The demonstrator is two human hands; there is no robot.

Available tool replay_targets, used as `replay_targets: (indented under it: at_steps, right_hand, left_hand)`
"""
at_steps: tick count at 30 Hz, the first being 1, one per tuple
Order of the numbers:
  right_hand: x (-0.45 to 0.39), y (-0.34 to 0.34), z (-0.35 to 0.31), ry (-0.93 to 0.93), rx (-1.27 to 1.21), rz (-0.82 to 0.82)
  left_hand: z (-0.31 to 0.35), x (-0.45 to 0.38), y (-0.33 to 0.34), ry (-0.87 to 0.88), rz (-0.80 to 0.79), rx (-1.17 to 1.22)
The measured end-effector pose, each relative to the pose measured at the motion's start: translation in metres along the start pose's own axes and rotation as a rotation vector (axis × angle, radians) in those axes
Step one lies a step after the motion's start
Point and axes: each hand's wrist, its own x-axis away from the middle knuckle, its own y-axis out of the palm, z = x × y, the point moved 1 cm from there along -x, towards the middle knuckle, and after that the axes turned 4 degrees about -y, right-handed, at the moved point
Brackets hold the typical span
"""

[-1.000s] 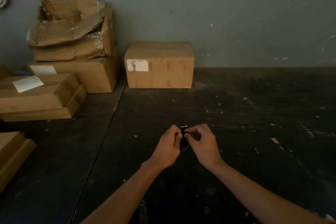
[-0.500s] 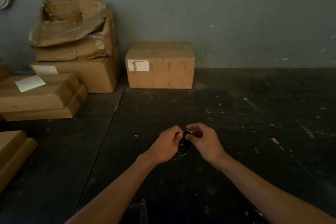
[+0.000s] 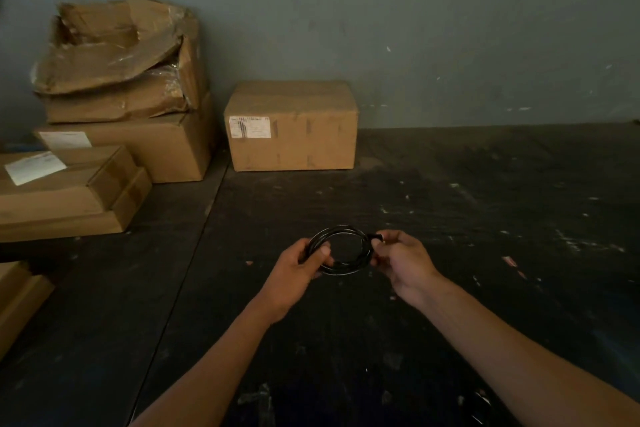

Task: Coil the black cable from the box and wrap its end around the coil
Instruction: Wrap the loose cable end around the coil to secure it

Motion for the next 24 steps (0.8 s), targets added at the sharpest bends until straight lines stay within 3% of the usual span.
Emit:
replay_targets:
  at_steps: [6,11,19,24]
  right_hand:
    - [-0.003,-0.013,0.004,0.13,-0.203,0.02]
    - [0.002,-0.021,0.012,0.172,-0.176,-0.073]
    - [0.005,-0.052,0.025,0.083,0.178,-0.224]
    - [0.0,-0.097,0.043,0.049,0.741,-0.271]
  left_hand:
    - [0.0,-0.003,0.007,-0.117,-0.013,0.515]
    - [0.0,-0.011,0.019,-0.153,0.064,0.709]
    - [-0.004,-0.012,0.032,-0.187,0.025,0.64]
    - [-0.006,-0.01,0.042,-0.155,0.073,0.495]
